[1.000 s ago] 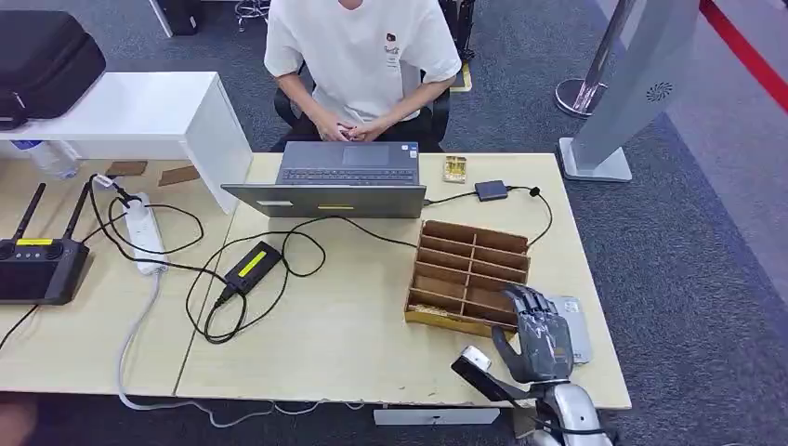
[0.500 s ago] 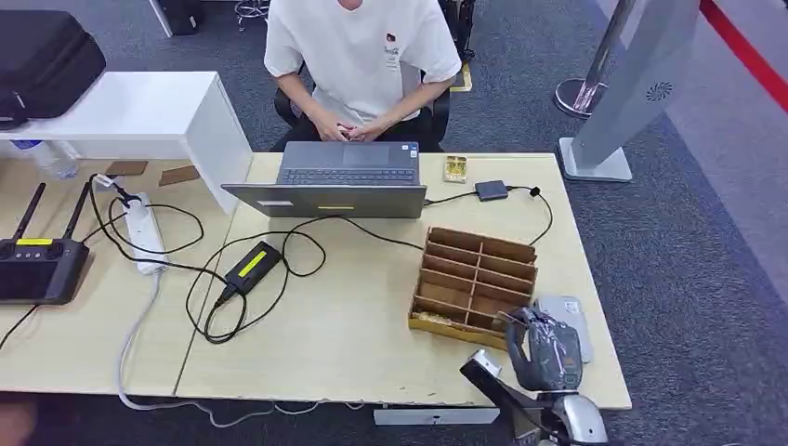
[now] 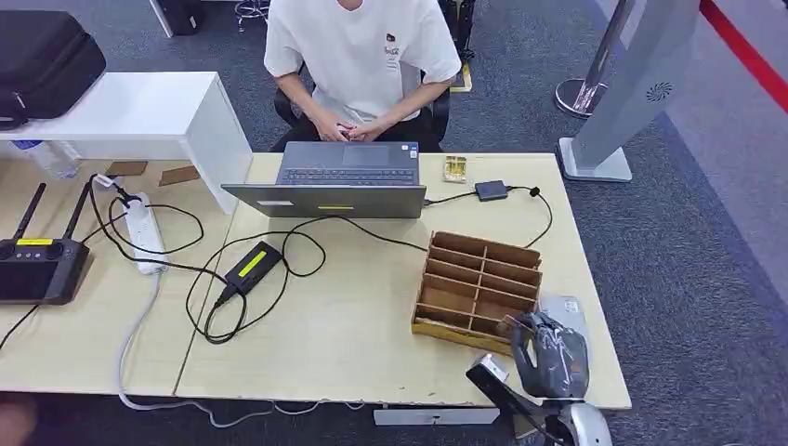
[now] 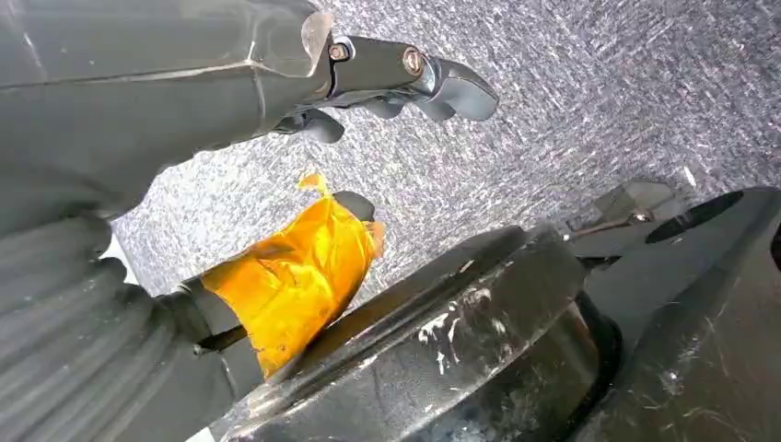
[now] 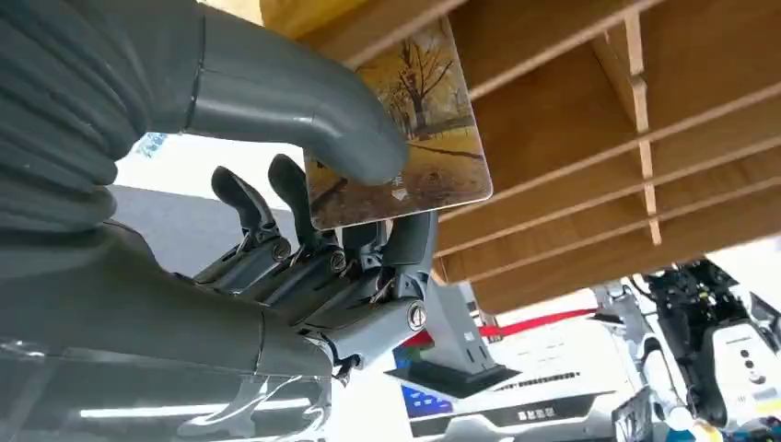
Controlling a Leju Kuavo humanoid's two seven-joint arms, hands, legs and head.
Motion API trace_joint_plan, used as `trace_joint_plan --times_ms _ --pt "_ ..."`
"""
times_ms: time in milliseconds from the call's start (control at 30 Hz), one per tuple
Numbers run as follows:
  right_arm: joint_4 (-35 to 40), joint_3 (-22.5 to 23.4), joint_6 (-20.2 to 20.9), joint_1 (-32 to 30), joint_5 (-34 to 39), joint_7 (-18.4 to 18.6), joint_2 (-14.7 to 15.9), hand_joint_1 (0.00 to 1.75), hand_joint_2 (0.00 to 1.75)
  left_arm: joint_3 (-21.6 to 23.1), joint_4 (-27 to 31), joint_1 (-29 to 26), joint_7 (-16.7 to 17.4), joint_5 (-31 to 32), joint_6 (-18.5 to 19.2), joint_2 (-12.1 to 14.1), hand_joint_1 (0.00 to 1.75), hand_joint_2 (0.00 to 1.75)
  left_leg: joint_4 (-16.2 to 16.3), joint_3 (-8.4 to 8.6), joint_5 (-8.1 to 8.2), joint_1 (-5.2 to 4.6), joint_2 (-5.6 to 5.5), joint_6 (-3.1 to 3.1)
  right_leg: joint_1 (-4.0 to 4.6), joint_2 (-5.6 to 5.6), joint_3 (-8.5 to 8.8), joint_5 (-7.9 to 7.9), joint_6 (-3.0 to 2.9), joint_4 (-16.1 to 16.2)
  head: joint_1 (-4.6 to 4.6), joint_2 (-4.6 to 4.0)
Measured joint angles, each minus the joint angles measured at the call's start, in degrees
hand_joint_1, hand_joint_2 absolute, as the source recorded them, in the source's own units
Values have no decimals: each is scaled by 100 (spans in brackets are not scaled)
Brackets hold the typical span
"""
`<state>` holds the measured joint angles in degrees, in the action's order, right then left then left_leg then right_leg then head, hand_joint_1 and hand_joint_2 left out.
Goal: Pass the card to the sensor for recognition and then transmit it.
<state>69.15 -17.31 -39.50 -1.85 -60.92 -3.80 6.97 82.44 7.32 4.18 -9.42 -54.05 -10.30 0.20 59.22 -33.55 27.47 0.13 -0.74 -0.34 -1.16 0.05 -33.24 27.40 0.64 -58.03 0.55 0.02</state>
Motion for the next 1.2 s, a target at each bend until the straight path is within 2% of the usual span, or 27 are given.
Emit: trace_joint_plan --times_ms 333,800,867,933,1200 --pt "446 230 553 363 615 -219 300 150 175 9 0 7 33 41 116 37 0 175 1 1 -1 -1 3 0 -1 1 0 -4 0 0 0 0" --pt "754 332 1421 1401 1476 -319 822 150 175 81 0 10 41 20 230 81 0 175 2 -1 -5 -1 5 -1 -1 4 -1 -9 2 -3 0 0" --pt "673 288 1430 1687 1467 -271 822 150 175 118 0 18 30 26 258 96 0 175 2 -1 -7 0 8 -2 0 8 -1 -11 2 -5 0 0" --pt "336 138 1425 2240 1384 -146 802 150 175 157 0 38 -5 59 322 127 0 175 2 -2 -14 0 15 -4 0 18 -6 -21 0 -8 0 0" --pt "-1531 -505 1441 4444 789 335 489 150 175 337 0 102 -90 153 448 203 0 175 2 -9 -41 1 12 -4 0 13 -13 -43 -8 -13 0 0"
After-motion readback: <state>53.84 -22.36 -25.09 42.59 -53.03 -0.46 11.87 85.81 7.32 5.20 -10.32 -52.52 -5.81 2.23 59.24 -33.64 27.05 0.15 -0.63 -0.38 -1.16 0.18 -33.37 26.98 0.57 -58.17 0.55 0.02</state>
